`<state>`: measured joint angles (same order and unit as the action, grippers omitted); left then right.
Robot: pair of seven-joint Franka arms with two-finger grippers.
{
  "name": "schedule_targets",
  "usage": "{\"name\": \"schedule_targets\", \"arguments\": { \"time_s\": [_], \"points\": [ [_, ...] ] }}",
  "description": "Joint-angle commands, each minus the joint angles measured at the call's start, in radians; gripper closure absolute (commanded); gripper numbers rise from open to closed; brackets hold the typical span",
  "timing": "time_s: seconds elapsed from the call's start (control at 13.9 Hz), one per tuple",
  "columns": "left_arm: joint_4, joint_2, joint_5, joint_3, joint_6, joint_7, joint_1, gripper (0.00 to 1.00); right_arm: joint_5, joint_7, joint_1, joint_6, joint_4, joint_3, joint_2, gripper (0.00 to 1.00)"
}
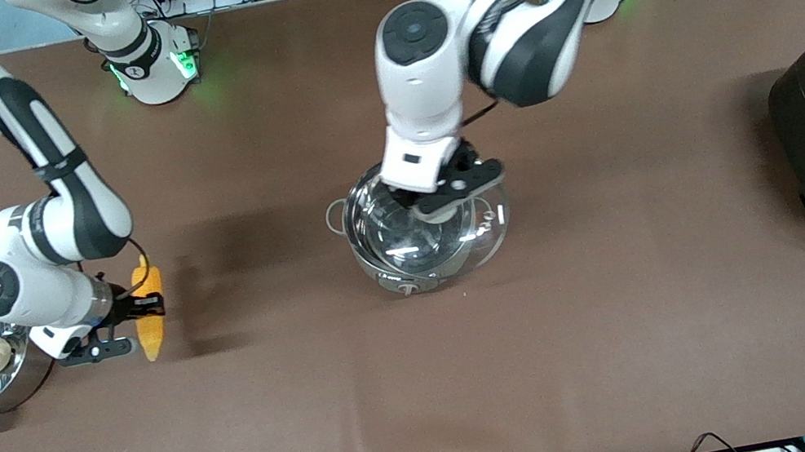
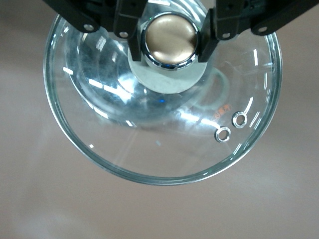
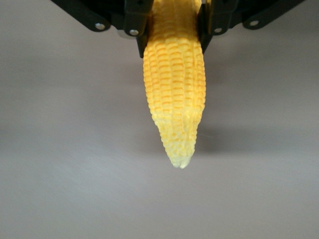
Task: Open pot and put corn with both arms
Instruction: 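Lift the lid aside with the left gripper while the right gripper carries corn, then lower the corn into the pot and open the right gripper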
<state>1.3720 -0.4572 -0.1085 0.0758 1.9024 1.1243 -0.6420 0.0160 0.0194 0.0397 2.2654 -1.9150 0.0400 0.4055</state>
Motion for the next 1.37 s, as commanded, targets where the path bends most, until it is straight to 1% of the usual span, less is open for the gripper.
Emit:
{"name": "schedule_targets", "arguments": {
  "time_s": [0.0, 0.14, 0.29, 0.36, 0.43, 0.5, 0.65, 0.79, 0.86, 0.94, 1.01, 1.15, 1.3],
  "points": [
    [0.022, 0.037, 0.03, 0.006, -0.06, 0.014, 0.123, 1.0, 0.005, 0.082, 0.112, -0.096, 0.101, 0.004, -0.011, 1.0],
    [0.03, 0.023, 0.05, 0.01, -0.071, 0.002, 0.247, 1.0, 0.005, 0.228, 0.21, -0.099, 0.138, 0.015, -0.011, 1.0],
    [0.029, 0.005, 0.094, 0.01, -0.069, -0.094, 0.346, 1.0, 0.005, 0.427, 0.332, -0.099, 0.183, 0.017, -0.004, 0.95],
    [0.038, 0.005, 0.105, 0.01, -0.071, -0.142, 0.388, 1.0, 0.007, 0.545, 0.4, -0.099, 0.215, 0.017, 0.01, 0.95],
    [0.068, 0.009, 0.11, 0.013, -0.071, -0.184, 0.428, 1.0, 0.007, 0.67, 0.46, -0.102, 0.261, 0.017, 0.033, 0.93],
    [0.102, 0.014, 0.11, 0.015, -0.066, -0.223, 0.453, 1.0, 0.024, 0.764, 0.509, -0.107, 0.302, 0.018, 0.059, 0.92],
    [0.153, 0.018, 0.11, 0.015, -0.046, -0.262, 0.475, 1.0, 0.077, 0.855, 0.593, -0.101, 0.358, 0.017, 0.102, 0.92],
    [0.237, 0.044, 0.105, 0.013, 0.016, -0.264, 0.478, 1.0, 0.07, 0.879, 0.646, -0.093, 0.381, 0.015, 0.147, 0.89],
    [0.292, 0.061, 0.101, 0.013, 0.073, -0.264, 0.478, 1.0, 0.07, 0.889, 0.66, -0.067, 0.395, 0.014, 0.176, 0.87],
    [0.35, 0.077, 0.096, 0.013, 0.131, -0.265, 0.478, 1.0, 0.068, 0.913, 0.666, -0.028, 0.425, 0.014, 0.208, 0.81],
    [0.411, 0.097, 0.093, 0.013, 0.194, -0.265, 0.478, 1.0, 0.064, 0.935, 0.675, -0.02, 0.445, 0.014, 0.231, 0.68],
    [0.504, 0.106, 0.093, 0.012, 0.317, -0.267, 0.476, 1.0, 0.055, 0.93, 0.675, -0.02, 0.452, 0.014, 0.236, 0.0],
    [0.548, 0.095, 0.086, 0.01, 0.389, -0.265, 0.478, 1.0, 0.055, 0.924, 0.666, -0.027, 0.452, 0.014, 0.23, 0.0]
  ]
}}
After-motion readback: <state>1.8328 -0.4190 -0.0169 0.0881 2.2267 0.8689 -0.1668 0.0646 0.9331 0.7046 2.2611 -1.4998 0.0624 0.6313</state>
